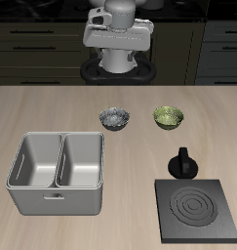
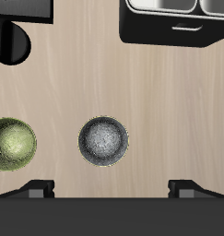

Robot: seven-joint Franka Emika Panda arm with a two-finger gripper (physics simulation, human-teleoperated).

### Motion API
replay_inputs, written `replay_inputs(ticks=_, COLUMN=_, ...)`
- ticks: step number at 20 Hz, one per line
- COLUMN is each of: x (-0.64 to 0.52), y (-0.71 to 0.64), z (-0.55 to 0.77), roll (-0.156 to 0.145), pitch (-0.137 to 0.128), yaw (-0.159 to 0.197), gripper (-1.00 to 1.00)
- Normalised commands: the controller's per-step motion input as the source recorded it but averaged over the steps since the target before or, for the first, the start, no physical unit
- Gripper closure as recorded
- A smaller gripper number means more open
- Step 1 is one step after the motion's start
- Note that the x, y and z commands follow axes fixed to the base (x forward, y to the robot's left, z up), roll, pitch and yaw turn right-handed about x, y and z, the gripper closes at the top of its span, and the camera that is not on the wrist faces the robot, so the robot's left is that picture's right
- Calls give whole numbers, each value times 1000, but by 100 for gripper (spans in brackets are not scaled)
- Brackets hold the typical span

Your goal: Place the green bowl on the flat stove

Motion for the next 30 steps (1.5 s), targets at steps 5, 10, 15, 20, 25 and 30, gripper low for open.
replay_inputs(ticks=5, x=145, y=455, z=-166, roll=-7, pitch=28, yaw=5, gripper=-100)
replay_inputs(ticks=10, x=201, y=684, z=-127, roll=74, pitch=31, yaw=-9, gripper=-100)
replay_inputs(ticks=15, x=186, y=566, z=-220, roll=32, pitch=38, yaw=4, gripper=-100)
replay_inputs(ticks=20, x=101, y=632, z=-223, roll=68, pitch=41, yaw=3, gripper=-100)
replay_inputs(ticks=25, x=24, y=348, z=-151, roll=22, pitch=34, yaw=32, gripper=-100)
replay_inputs(ticks=30, x=-58, y=-44, z=-197, roll=-34, pitch=2, yaw=-6, gripper=-100)
